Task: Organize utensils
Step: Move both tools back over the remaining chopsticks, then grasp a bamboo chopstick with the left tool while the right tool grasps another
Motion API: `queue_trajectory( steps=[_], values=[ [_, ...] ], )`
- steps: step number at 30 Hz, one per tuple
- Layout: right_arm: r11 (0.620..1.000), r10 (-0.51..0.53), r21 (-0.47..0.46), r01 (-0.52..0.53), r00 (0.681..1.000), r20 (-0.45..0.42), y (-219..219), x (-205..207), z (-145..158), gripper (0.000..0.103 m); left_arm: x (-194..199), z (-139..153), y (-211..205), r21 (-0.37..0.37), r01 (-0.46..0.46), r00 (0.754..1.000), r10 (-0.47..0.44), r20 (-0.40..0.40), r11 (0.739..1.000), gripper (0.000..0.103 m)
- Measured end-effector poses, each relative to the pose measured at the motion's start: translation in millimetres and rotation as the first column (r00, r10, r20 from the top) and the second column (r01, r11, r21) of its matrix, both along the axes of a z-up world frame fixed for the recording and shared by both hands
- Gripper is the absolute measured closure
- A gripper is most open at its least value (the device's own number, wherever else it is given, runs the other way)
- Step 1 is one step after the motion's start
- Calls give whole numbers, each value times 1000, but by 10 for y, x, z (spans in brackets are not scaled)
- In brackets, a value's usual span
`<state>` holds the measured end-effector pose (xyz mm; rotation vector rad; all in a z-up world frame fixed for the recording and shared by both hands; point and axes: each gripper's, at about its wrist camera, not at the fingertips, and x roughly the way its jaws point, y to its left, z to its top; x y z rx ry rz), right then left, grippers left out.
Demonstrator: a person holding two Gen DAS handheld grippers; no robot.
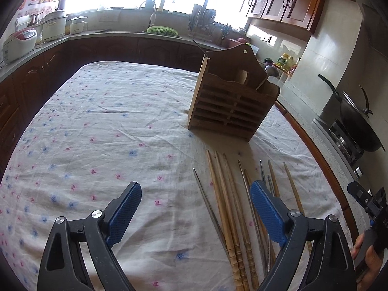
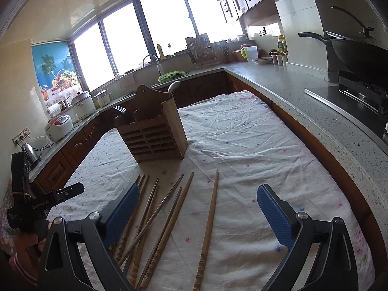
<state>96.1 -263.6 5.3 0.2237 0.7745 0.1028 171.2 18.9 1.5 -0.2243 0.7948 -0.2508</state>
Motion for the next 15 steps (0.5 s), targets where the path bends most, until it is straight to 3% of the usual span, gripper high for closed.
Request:
queue_trajectory(
  steps=[7,12,15],
  values=[
    [1000,8,-10,-9,998,-55,40,208,-143,6,379,-79,-170,30,54,995,-51,-87,998,38],
    [999,25,-31,-29,993,-118,105,432,-298,20,660,-120,-293,42,78,990,-73,-124,996,47],
    [999,35,-23,-39,986,-161,127,560,-407,35,788,-170,-373,55,93,986,-85,-144,994,53]
  ],
)
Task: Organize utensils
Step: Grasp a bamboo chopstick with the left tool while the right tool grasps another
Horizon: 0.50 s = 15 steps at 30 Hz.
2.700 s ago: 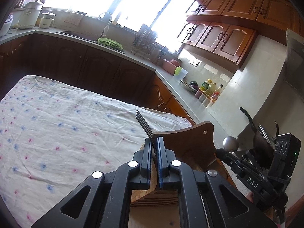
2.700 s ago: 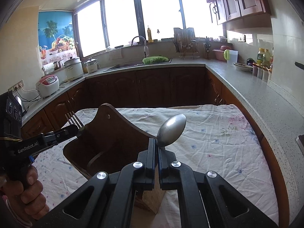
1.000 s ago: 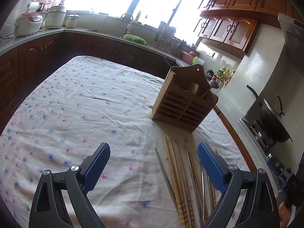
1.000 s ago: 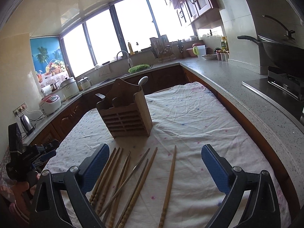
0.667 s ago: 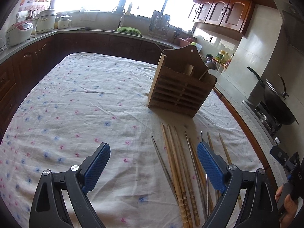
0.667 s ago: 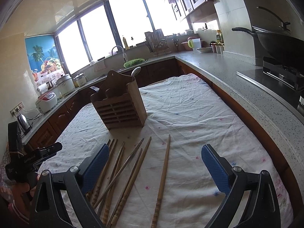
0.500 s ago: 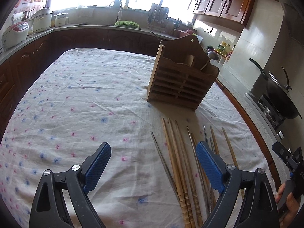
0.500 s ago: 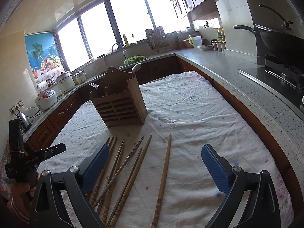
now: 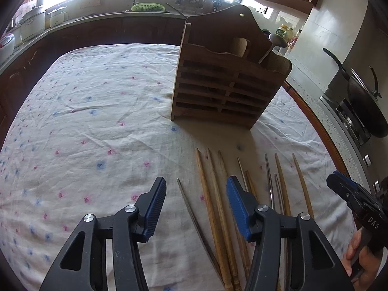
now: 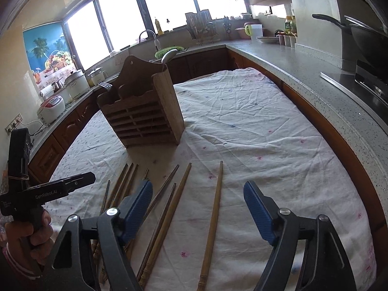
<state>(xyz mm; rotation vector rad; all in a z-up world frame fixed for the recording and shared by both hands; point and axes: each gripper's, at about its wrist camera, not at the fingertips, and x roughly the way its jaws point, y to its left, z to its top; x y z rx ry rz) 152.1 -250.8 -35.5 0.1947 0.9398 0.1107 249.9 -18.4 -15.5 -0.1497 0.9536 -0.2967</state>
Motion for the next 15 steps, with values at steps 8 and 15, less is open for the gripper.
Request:
queue_trajectory(
  steps=[8,15],
  values=[
    [999,-23,-43,18,995,-100,-20,300,-324,64,321,-194,-133,15,24,997,-23,-68,1000,69],
    [997,-31,-81,20,991,-133,-50,476,-477,73,556,-359,-289,69,60,993,-52,-109,996,78]
  ],
)
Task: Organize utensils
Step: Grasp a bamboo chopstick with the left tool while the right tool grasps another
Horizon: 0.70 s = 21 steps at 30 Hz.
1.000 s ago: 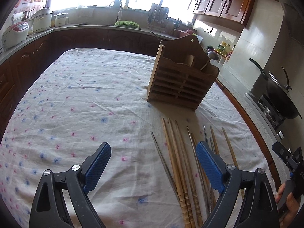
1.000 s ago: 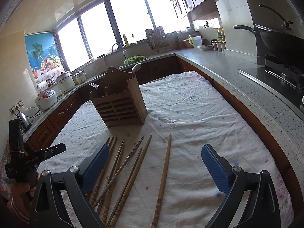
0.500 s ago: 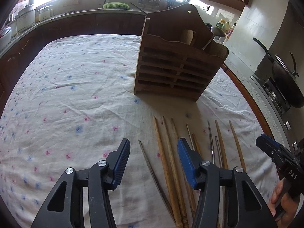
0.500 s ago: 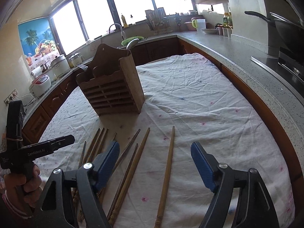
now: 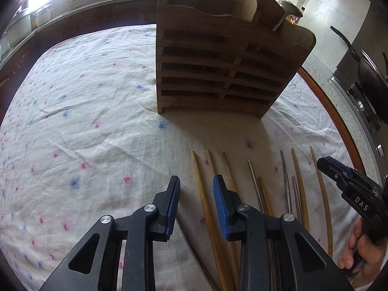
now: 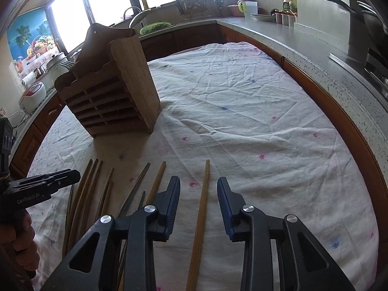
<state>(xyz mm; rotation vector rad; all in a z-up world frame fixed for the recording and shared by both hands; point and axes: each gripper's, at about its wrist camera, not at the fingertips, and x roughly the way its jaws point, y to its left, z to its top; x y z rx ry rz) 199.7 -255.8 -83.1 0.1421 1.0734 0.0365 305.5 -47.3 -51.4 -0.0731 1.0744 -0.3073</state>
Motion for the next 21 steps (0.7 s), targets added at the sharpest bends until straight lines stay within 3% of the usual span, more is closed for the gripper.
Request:
queue_trajectory(
  steps=[3,6,9,11,16,21],
  values=[
    [1000,5,-17,-5,1000,-29,12,62,-92,77,35,-14,-69,30,11,1000,-11,19,999,80],
    [997,23,-67,-25,999,-31,72,78,-140,80,62,-38,-100,59,18,1000,-19,14,998,95],
    [989,48,-140,-51,999,-23,174,65,-145,83,43,-47,-153,90,32,999,-35,38,995,96],
    [986,62,-153,-65,998,-20,215,58,-145,96,37,-62,-176,99,34,998,-39,48,994,97],
    [994,56,-92,-57,998,-18,177,38,-81,98,-58,41,-97,15,29,998,-30,52,999,99],
    [999,45,-22,-44,998,49,112,-89,239,98,-291,310,71,-67,33,994,-25,104,997,99]
  ],
)
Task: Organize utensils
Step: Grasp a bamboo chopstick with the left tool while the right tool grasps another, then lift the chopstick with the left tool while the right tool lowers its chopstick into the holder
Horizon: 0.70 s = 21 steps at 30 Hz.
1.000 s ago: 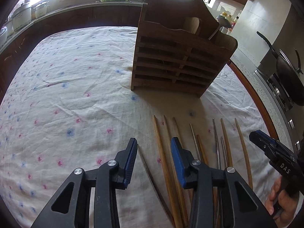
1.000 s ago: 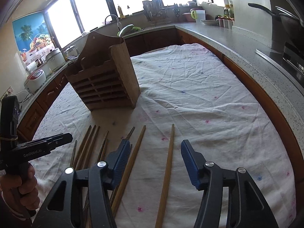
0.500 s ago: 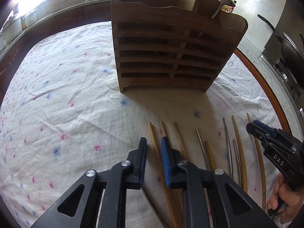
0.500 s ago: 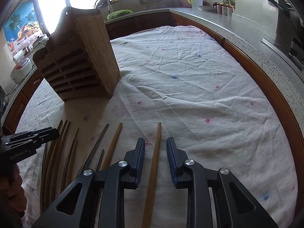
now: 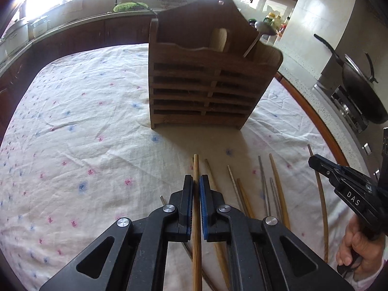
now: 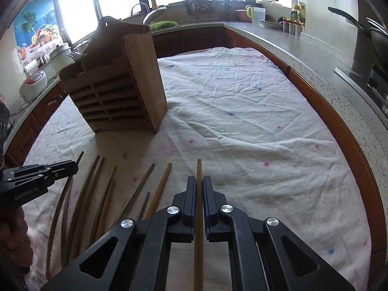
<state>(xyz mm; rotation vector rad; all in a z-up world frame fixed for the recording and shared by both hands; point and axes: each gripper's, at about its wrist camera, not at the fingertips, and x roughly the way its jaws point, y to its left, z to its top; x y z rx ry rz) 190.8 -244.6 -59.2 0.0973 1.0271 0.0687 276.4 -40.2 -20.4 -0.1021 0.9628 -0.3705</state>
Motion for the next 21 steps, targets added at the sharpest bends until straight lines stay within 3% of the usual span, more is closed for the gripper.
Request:
queue_trajectory(
  steps=[8,14,21],
  values=[
    [995,-3,95,-8,993,116,-22,-267,584,98,-464,474,368,-144,4,996,9,94,990,99],
    [992,-2,123,-25,976,218,22,-424,1002,98,-865,874,728,-207,11,984,27,177,978,99],
    [989,-9,139,-40,942,336,10,-444,1489,98,-1067,1157,997,-254,14,963,55,262,967,99]
  ],
)
